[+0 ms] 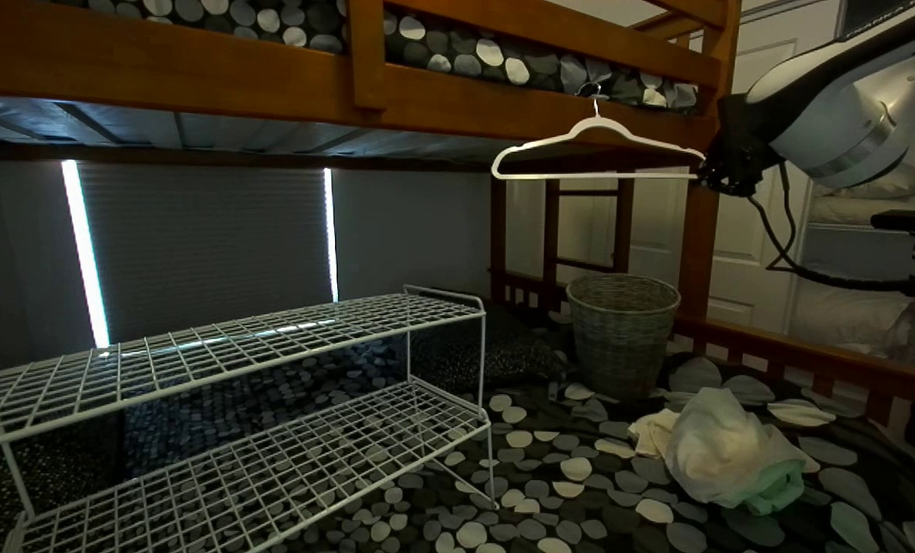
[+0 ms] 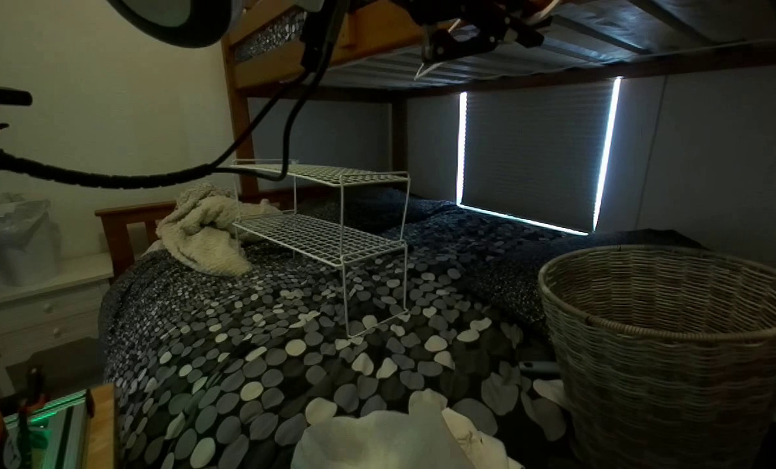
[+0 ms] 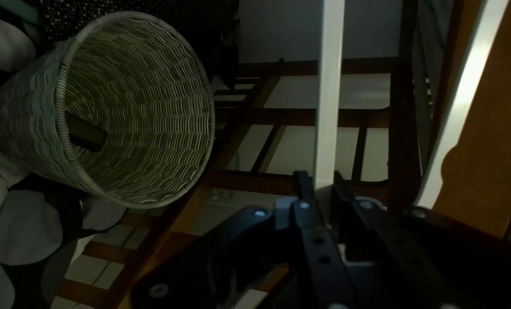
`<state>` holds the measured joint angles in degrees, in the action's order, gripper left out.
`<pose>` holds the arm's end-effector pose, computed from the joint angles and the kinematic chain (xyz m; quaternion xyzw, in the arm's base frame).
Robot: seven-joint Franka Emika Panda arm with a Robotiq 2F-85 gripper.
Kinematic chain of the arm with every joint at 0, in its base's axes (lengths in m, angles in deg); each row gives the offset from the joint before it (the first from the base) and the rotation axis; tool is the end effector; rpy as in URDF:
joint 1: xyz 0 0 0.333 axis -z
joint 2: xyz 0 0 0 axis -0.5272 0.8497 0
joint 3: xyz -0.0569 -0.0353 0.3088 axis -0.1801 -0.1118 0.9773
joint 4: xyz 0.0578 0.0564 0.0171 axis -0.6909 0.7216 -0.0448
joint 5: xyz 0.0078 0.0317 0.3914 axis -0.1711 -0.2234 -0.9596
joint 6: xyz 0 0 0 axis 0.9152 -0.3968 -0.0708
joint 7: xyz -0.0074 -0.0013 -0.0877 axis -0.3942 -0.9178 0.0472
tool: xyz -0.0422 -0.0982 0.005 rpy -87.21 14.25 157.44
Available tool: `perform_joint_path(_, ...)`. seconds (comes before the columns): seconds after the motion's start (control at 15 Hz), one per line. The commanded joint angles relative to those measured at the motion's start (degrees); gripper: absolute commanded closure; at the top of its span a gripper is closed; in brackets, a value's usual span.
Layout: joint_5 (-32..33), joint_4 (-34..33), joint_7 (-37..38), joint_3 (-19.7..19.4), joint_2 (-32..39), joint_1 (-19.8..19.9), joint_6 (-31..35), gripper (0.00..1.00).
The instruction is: Change the white clothes hanger on the base of the top bunk
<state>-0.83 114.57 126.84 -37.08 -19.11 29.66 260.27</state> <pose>0.3742 -0.2364 0.5925 -0.4778 0.6682 -0.4479 0.3529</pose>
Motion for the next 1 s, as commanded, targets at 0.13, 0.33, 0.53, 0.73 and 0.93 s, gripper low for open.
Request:
perform_joint_path(0.13,-3.62,-3.39,-0.13,2.94,3.64,3.89,-4.67,0.97)
perform_joint_path(0.33,-4.98,-4.74,1.32,6.47,5.57,7.97,-6.08,0.97)
perform_joint_path(0.53,-2.17,-5.43,5.29,10.34,6.77,12.79,-7.71,0.97)
perform_joint_path(0.73,0.14,-5.24,7.21,14.62,7.23,17.86,-10.23,0.97)
perform_joint_path(0.93,2.64,-4.55,7.53,17.39,7.37,21.36,-13.28,0.97)
